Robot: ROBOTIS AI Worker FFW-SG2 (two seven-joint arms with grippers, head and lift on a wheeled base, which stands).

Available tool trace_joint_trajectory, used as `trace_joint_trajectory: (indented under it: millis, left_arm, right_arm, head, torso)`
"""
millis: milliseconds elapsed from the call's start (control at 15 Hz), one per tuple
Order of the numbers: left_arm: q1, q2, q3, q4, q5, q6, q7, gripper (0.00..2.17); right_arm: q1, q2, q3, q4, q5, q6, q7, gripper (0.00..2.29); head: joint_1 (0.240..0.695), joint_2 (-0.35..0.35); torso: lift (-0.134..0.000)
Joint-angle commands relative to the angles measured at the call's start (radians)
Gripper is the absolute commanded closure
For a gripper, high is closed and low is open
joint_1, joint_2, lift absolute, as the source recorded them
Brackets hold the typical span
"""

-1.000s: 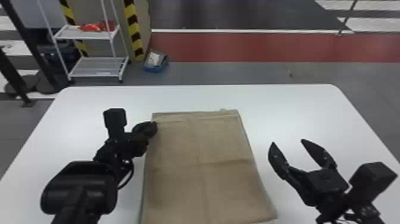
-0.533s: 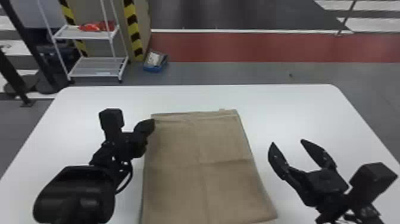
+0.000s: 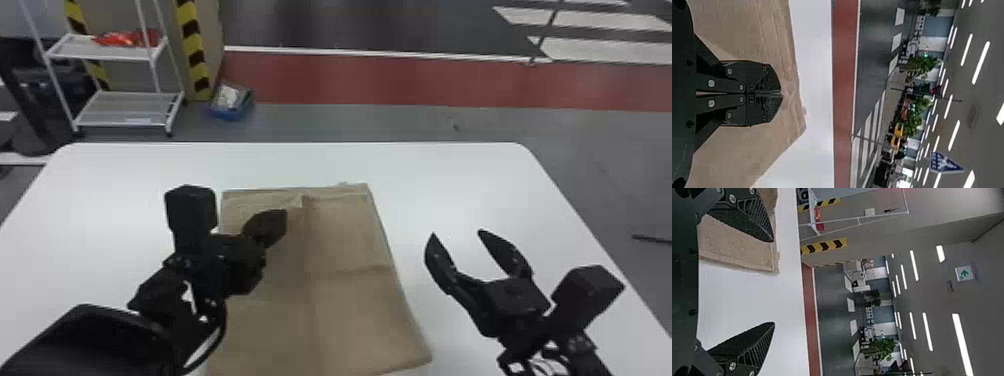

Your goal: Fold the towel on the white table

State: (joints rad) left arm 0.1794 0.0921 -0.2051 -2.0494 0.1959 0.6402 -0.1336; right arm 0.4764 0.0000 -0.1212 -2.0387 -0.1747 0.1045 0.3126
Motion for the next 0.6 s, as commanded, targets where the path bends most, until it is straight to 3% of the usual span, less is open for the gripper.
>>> trace_joint_trajectory:
  millis: [0,67,133,200,267,533]
  left_arm:
    - [0.011,0.0,-0.122,-0.037,-0.009,0.04,0.006,1.7]
    - [0.009,-0.003,-0.16,-0.029,-0.016,0.037,0.011,1.58]
    - [0.006,-0.005,-0.178,-0.011,-0.027,0.025,0.008,1.2]
    - [-0.001,-0.005,-0.189,0.009,-0.032,0.016,-0.008,0.51]
    - [-0.005,-0.005,-0.189,0.018,-0.029,0.016,-0.029,0.07]
    - [0.022,0.003,-0.129,-0.017,0.008,0.019,-0.043,0.03]
  right_arm:
    - [0.007,0.001,-0.015,0.005,-0.006,-0.001,-0.012,0.14]
    - [0.008,0.001,-0.021,0.008,-0.008,-0.001,-0.018,0.14]
    - [0.007,0.001,-0.023,0.011,-0.008,0.005,-0.029,0.14]
    - [0.005,0.001,-0.028,0.012,-0.009,0.021,-0.029,0.14]
    - [0.005,0.001,-0.031,0.015,-0.011,0.024,-0.033,0.14]
    - [-0.006,0.001,-0.023,0.04,-0.008,0.045,-0.038,0.14]
  head:
    - [0.695,-0.167]
    - [0.695,-0.201]
    - [0.695,-0.236]
    - [0.695,-0.263]
    - [0.695,-0.29]
    - [0.695,-0.334]
  torso:
    - [-0.123]
    - [-0.123]
    - [-0.123]
    - [-0.123]
    - [-0.123]
    - [-0.123]
